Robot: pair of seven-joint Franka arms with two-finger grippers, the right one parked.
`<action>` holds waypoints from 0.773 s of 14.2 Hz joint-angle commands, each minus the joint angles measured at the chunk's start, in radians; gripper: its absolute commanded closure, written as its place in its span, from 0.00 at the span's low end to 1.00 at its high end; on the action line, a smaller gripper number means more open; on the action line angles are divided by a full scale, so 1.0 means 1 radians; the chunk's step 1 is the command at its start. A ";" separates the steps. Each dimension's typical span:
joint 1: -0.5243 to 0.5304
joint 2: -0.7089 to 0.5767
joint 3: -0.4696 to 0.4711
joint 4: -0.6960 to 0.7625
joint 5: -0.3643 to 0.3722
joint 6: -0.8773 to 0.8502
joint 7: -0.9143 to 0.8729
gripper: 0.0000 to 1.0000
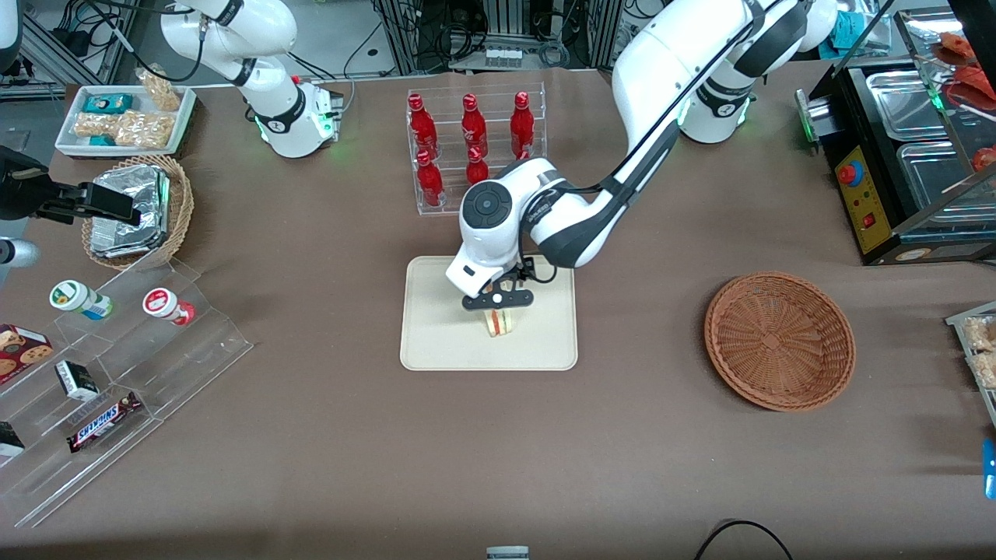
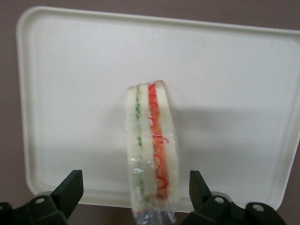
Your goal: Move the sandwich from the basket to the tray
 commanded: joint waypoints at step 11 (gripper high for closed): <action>0.565 -0.568 0.001 -0.085 -0.191 -0.705 0.589 0.00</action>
